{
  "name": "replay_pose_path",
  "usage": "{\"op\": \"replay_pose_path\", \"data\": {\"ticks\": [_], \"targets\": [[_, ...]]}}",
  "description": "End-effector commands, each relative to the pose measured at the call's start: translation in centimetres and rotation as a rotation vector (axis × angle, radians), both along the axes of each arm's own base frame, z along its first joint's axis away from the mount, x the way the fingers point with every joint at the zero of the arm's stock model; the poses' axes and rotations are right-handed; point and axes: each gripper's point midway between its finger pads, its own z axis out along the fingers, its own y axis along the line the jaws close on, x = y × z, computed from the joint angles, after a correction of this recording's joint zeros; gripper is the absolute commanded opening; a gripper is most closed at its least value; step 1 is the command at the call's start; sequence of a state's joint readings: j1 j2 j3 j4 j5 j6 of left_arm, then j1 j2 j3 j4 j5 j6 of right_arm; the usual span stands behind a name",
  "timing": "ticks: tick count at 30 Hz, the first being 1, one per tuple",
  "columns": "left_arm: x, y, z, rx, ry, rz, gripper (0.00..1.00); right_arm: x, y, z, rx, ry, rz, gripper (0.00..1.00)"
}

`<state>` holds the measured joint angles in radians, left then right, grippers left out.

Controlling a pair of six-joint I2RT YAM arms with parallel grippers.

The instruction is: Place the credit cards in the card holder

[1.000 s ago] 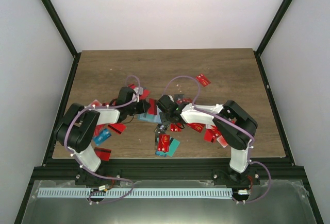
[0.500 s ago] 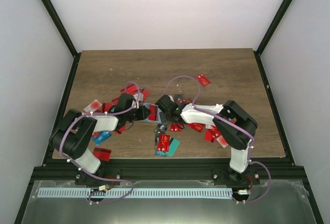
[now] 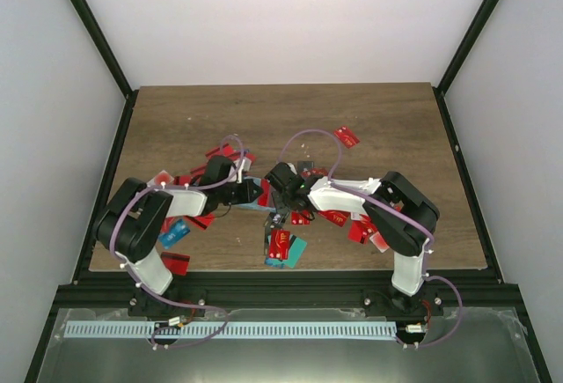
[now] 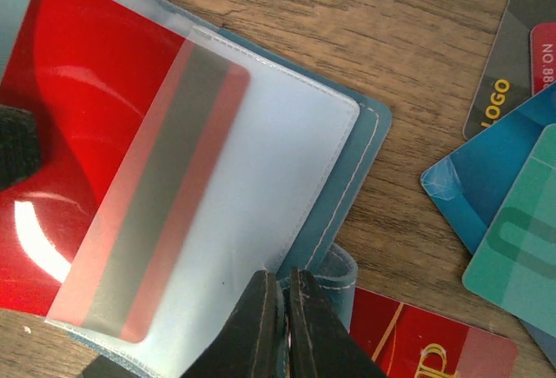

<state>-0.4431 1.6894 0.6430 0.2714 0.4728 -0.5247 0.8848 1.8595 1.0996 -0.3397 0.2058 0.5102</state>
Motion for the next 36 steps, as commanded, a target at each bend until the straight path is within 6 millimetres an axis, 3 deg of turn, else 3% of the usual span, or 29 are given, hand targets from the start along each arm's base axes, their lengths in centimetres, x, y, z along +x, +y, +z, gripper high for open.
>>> {"op": "replay_pose_path", "data": {"ticks": [1,17,22,23,29,36], "targets": [[-2.1,-0.8,-1.7,0.009,0.087,-0.089,0.04,-1.2,-1.5,-2.6,-0.071,0.075,-0.009,0.01],[-3.0,-3.6,-3.1,0.038,0.135,-0.175,0.04,-0.4,-1.8,-1.5,-0.037,0.043,-0.017,0.01],[-2.7,-2.8,-3.1,0.105,0.119,-0.148,0.14,-0.2,-2.1,-0.5,-0.010,0.039,-0.024,0.01],[-2.6,-2.6,-2.9,0.114,0.113,-0.142,0.18,-0.3,-2.3,-0.3,0.004,0.041,-0.021,0.05],[-2.4,-1.8,-0.9,0.157,0.064,-0.121,0.34,-0.2,-2.4,2.8,0.122,0.040,-0.003,0.23],[-2.4,-1.3,1.6,0.184,0.007,-0.106,0.37,-0.7,0.2,8.1,0.310,0.031,0.057,0.35]]}}
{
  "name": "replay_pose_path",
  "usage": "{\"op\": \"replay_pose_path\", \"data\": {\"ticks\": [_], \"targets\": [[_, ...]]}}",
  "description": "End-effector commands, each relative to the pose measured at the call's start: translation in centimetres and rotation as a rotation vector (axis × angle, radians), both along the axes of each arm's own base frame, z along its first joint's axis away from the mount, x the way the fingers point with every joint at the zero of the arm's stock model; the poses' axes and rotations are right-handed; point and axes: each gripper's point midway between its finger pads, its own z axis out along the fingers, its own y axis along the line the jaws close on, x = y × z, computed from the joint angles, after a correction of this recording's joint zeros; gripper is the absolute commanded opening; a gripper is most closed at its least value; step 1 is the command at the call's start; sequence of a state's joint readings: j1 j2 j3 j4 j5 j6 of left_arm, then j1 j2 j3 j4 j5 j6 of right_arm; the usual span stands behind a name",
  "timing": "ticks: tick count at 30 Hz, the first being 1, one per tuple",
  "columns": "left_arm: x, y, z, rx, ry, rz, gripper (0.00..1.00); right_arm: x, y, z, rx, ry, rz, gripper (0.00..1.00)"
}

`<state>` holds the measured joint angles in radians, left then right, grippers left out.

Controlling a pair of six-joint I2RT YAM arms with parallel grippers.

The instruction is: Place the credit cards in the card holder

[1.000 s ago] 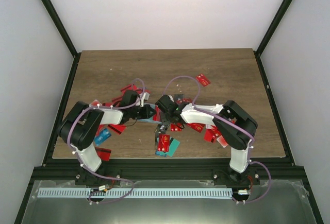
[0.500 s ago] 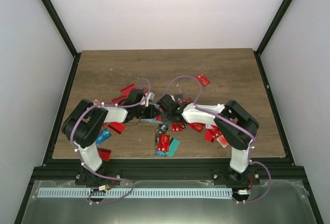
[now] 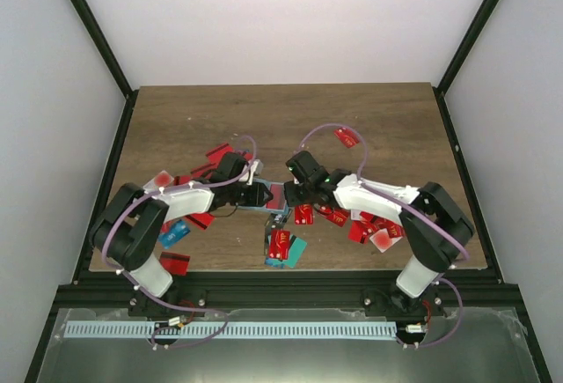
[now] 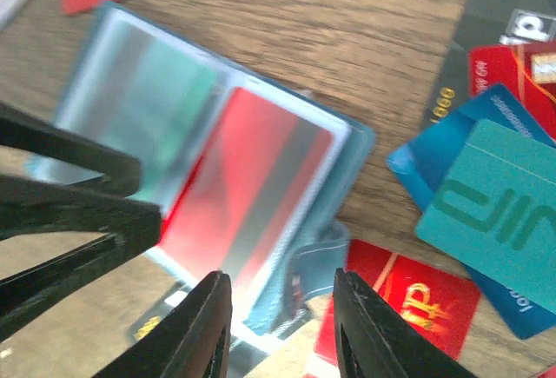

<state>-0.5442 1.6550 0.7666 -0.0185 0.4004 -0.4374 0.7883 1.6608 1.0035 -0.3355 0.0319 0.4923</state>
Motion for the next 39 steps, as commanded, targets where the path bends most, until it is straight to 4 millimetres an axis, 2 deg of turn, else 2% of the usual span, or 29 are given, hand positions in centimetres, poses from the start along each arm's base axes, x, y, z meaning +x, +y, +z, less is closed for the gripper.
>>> {"op": "replay_pose_path", "data": {"ticks": [1,5,9,12,20,31,39], "targets": [[-0.3,0.8,1.2,0.046,-0.036,0.006,0.36,-0.3,2.6,4.3,0.165,-0.006,0.054,0.36],[0.1,0.9,2.0,0.048,-0.071,0.008,0.27,0.2,3.5,4.7,0.222,0.020,0.036,0.40],[0.3,0.3,1.5,0.036,-0.066,-0.016,0.17,1.8,2.7,2.9,0.252,0.080,-0.025,0.42],[0.5,-0.2,1.1,0.024,-0.059,-0.030,0.13,2.1,2.5,1.5,0.288,0.132,-0.016,0.41],[0.7,-0.3,-1.3,0.051,-0.024,-0.039,0.09,2.0,2.9,-0.7,0.320,0.187,0.007,0.41],[0.4,0.1,-2.7,0.080,-0.005,-0.038,0.05,1.8,2.3,-3.2,0.279,0.232,-0.027,0.40],[0.4,0.2,-3.5,0.094,0.007,-0.036,0.04,1.4,1.2,-2.6,0.262,0.207,-0.047,0.41]]}}
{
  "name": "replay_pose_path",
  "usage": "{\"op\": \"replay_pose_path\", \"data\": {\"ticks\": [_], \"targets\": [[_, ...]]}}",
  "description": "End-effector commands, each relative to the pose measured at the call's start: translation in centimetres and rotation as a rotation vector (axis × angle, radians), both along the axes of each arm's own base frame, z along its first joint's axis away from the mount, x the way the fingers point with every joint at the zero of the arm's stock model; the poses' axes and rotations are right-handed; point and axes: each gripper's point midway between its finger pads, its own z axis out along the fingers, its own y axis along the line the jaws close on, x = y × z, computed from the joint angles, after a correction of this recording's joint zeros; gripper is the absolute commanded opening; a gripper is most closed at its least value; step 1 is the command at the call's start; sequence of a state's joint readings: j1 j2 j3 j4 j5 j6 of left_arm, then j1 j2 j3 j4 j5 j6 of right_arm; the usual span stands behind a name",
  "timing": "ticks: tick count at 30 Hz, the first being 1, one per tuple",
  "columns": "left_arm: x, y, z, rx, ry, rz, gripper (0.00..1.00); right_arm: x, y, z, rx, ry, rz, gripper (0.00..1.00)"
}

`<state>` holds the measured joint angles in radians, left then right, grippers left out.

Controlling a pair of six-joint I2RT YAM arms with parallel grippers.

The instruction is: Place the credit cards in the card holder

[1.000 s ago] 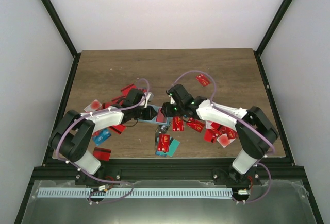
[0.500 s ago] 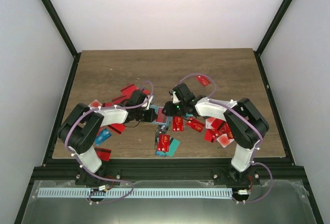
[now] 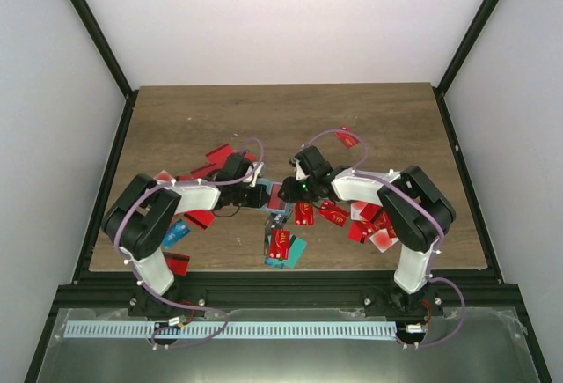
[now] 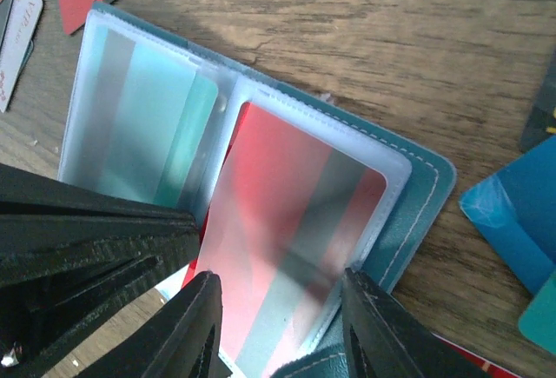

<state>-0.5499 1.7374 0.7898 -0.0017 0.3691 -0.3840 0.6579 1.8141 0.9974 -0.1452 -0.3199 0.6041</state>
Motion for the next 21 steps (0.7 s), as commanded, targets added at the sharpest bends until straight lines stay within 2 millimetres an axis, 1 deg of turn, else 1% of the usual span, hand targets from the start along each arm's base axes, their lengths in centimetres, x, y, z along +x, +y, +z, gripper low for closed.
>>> {"op": "replay_pose_path", "data": {"ticks": [1,7,14,17,21], "targets": [[-0.1,0.2,-1.2,0.033,0.015,-0.008,0.04,-0.2,-0.9,0.4,-0.016,-0.011,-0.023,0.41],[-0.2,0.2,-1.1,0.028,0.015,-0.008,0.04,-0.6,-0.6,-0.3,-0.003,0.013,-0.014,0.41],[-0.3,0.1,-1.3,0.023,0.024,-0.015,0.04,-0.9,-0.2,-0.6,0.020,0.026,-0.002,0.41],[-0.5,-0.2,-1.5,0.009,0.034,-0.025,0.04,-1.1,0.7,0.2,0.084,0.019,0.027,0.41],[-0.7,-0.4,-1.5,-0.006,0.040,-0.033,0.04,-1.3,2.0,2.3,0.183,-0.010,0.070,0.41]]}}
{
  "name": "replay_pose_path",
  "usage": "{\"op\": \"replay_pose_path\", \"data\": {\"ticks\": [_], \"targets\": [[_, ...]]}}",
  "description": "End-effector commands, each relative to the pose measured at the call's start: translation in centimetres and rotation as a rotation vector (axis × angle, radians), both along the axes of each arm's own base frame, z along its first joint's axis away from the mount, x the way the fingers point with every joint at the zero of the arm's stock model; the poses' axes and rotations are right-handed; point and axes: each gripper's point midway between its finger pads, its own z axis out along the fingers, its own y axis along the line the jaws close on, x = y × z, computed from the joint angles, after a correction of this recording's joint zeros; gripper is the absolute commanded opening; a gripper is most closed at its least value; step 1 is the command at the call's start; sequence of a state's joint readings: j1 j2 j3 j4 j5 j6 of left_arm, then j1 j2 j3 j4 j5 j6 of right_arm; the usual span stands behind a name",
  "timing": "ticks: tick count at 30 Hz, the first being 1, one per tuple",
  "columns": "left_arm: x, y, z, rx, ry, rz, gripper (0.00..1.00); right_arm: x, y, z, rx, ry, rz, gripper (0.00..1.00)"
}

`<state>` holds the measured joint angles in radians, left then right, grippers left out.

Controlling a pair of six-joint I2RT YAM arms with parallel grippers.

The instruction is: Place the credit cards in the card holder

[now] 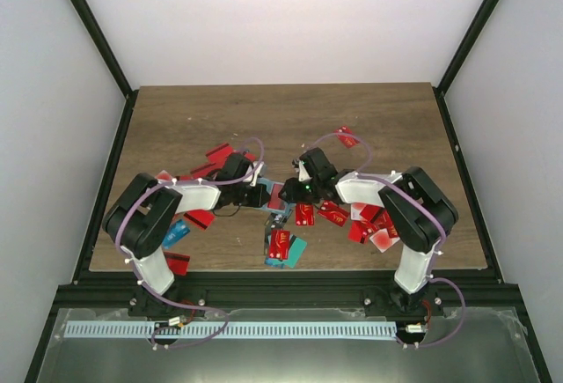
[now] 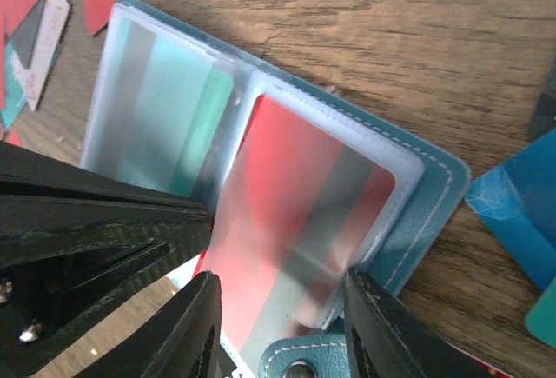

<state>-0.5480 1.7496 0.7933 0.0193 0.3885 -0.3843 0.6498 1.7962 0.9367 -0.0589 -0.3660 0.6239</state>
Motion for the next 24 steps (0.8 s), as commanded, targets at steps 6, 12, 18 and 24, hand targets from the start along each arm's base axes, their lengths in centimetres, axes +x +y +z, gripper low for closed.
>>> {"op": "replay_pose_path", "data": {"ticks": [6,12,18,24], "targets": [[-1.0,-0.5,-1.2,-0.012,0.047,-0.037,0.04,-1.2,3.0,4.5,0.224,-0.032,0.111,0.41],[-1.0,-0.8,-0.5,-0.039,0.045,-0.044,0.04,-1.3,3.7,5.4,0.273,-0.030,0.137,0.40],[-0.7,-0.8,0.9,-0.054,0.025,-0.031,0.04,-1.2,4.1,5.5,0.287,-0.024,0.150,0.40],[0.2,0.8,3.1,-0.039,-0.026,0.039,0.04,-1.0,4.8,5.4,0.304,-0.012,0.164,0.40]]}}
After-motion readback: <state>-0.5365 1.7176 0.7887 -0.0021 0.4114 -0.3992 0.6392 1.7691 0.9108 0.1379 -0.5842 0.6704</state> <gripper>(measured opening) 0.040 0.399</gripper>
